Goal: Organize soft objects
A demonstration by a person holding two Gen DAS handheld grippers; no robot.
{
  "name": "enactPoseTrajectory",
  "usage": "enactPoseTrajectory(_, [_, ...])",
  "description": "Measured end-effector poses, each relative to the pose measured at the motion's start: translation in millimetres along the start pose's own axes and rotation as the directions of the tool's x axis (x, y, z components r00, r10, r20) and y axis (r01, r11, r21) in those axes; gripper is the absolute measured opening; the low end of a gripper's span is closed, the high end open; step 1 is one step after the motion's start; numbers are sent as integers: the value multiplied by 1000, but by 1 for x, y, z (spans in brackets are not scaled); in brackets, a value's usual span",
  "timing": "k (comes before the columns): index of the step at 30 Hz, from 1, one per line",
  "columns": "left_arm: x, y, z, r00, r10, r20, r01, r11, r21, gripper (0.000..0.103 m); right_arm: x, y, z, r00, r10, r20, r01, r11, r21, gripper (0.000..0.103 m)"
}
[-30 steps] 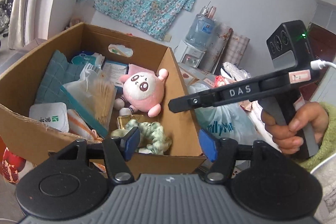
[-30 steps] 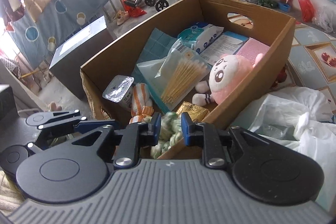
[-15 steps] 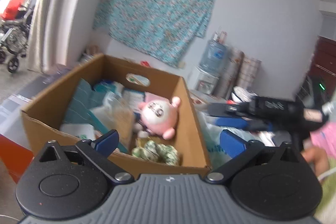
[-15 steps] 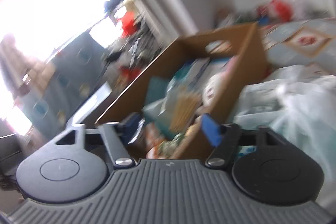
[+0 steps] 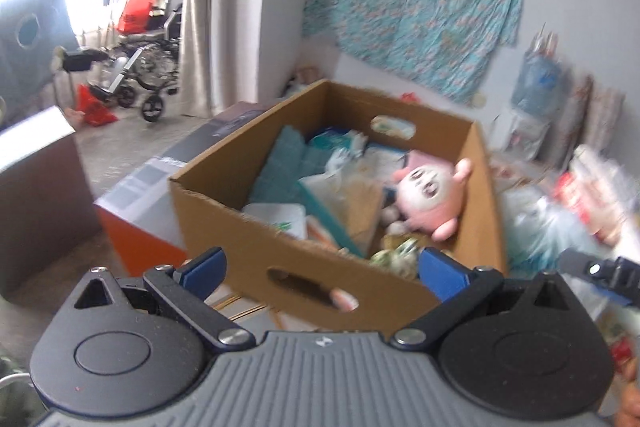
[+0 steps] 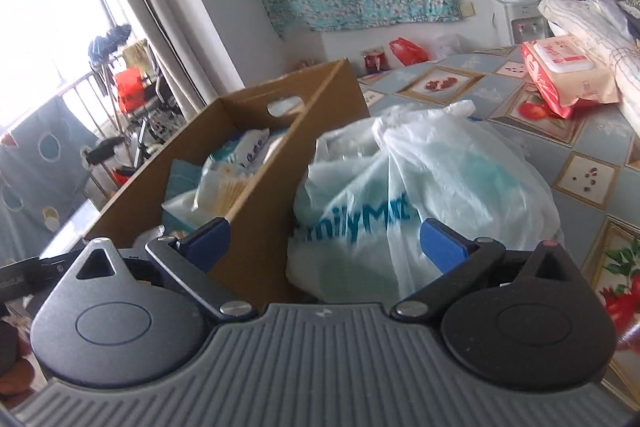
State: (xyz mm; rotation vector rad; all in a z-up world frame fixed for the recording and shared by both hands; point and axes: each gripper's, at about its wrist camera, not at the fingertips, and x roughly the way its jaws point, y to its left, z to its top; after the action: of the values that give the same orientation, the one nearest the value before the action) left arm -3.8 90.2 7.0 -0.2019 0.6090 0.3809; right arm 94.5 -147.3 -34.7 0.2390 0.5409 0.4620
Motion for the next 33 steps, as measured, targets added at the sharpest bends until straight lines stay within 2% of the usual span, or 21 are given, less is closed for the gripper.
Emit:
enactPoseTrajectory(4, [-6,-7,0,1000,28,-5,-27,996,80,103,-5,13,-4,996,-82,18,83,995,-59,102])
enactPoseTrajectory(7, [-12,-12,-1,999,21,26,-24,993,117,103,-13,19,-5,991,-128,43,131,988,-80,102])
enactPoseTrajectory(12, [-17,-13,-4,996,-61,61,52,989,141,103,-33,32,-10,970,-218,109,231,966,-120,102])
enactPoseTrajectory(15, [-17,-14,-5,996,-67,66,57,988,140,103,-43,40,-14,958,-245,148,267,951,-158,102])
enactPoseTrajectory(20, [-16,-15,-5,996,-82,45,75,988,133,103,-55,52,-19,974,-189,127,210,961,-181,102])
enactPoseTrajectory(23, [-15,-18,-7,998,-59,36,52,987,154,103,-52,61,-21,985,-148,92,165,962,-217,102])
enactPoseTrajectory(27, [-12,-22,-10,999,-22,32,16,984,178,103,-47,69,-21,990,-124,63,134,968,-212,102])
enactPoseTrajectory(33, [-8,-21,-12,999,-34,14,31,983,183,103,-35,74,-22,991,-133,30,137,967,-216,102])
